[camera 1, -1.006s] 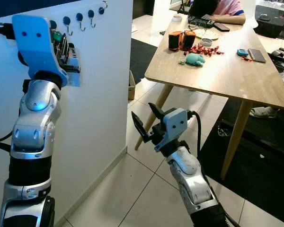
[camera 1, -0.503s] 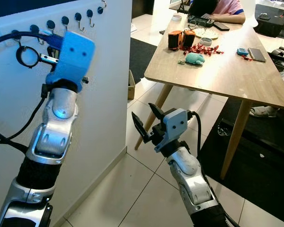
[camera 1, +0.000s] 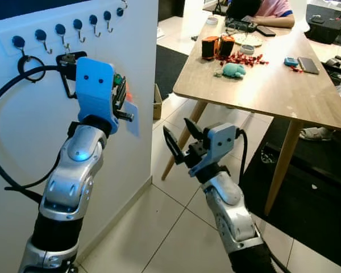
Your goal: Hang keys on a hook
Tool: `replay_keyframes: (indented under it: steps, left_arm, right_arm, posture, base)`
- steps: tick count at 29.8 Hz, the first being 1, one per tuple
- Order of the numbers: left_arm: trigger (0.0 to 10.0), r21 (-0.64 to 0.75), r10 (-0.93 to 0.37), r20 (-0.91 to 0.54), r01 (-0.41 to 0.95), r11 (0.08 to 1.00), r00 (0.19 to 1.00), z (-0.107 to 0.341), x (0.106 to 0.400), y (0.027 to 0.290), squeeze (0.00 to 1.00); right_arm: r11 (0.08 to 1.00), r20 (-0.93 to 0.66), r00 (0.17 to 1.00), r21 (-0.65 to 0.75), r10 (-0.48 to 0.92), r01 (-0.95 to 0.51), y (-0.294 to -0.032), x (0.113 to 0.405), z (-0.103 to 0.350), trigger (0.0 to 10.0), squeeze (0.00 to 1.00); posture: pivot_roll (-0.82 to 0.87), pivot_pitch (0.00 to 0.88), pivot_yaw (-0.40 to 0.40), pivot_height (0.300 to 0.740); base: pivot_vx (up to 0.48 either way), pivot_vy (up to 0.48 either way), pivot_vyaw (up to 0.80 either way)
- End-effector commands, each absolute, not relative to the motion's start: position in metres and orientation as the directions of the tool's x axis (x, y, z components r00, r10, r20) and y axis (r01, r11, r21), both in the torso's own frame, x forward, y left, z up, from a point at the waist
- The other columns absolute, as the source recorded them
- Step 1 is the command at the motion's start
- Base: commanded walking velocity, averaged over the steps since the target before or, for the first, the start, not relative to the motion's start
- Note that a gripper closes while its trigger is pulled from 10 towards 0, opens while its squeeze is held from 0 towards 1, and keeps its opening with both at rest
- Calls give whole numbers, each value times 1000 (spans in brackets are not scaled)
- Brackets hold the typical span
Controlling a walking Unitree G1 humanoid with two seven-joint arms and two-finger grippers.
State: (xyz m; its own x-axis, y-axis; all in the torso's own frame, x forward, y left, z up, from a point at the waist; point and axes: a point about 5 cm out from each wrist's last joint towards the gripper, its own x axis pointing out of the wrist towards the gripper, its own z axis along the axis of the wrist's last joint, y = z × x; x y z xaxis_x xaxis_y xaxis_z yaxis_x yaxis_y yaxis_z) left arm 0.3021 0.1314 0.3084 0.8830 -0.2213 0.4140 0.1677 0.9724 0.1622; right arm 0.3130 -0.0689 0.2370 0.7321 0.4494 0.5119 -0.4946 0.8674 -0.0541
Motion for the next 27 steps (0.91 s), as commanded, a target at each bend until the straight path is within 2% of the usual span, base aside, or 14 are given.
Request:
replay_keyframes:
  steps: [1,3,4,12,13,14,20,27]
  left_arm:
    - [10000,150,-270,394,228,962,879,303,298,127,0]
    - [10000,154,-275,388,232,961,880,301,298,126,0]
    - [10000,156,-278,381,235,959,882,298,298,126,0]
    - [10000,195,-333,299,284,939,894,272,294,121,0]
    - [10000,189,-340,284,296,936,896,267,293,120,0]
    - [10000,186,-343,271,301,935,899,262,293,120,0]
    - [10000,158,-405,229,377,913,885,247,284,120,0]
    - [10000,136,-420,212,398,907,883,240,279,125,0]
  right_arm:
    - [859,545,707,-50,451,-510,-70,311,249,10000,0]
    - [857,549,703,-48,452,-513,-70,311,251,10000,0]
    - [855,553,700,-44,451,-517,-70,311,252,10000,1000]
    - [846,561,703,8,437,-532,-75,313,262,10000,1000]
    - [845,553,706,6,443,-535,-76,314,262,10000,306]
    - [842,539,710,4,453,-540,-76,315,261,10000,0]
    - [789,417,711,-25,566,-614,-70,317,241,10000,0]
    - [699,310,649,-76,695,-711,-72,308,222,10000,0]
  posture:
    - [149,190,-3,740]
    - [149,190,-3,740]
    - [149,190,-4,740]
    - [145,192,-3,740]
    - [145,192,-3,740]
    - [146,191,-3,740]
    - [145,192,-8,740]
    - [156,194,-20,740]
  base:
    - [0,0,0]
    - [0,0,0]
    - [0,0,0]
    - [0,0,0]
    - [0,0,0]
    - [0,0,0]
    - [0,0,0]
    - [0,0,0]
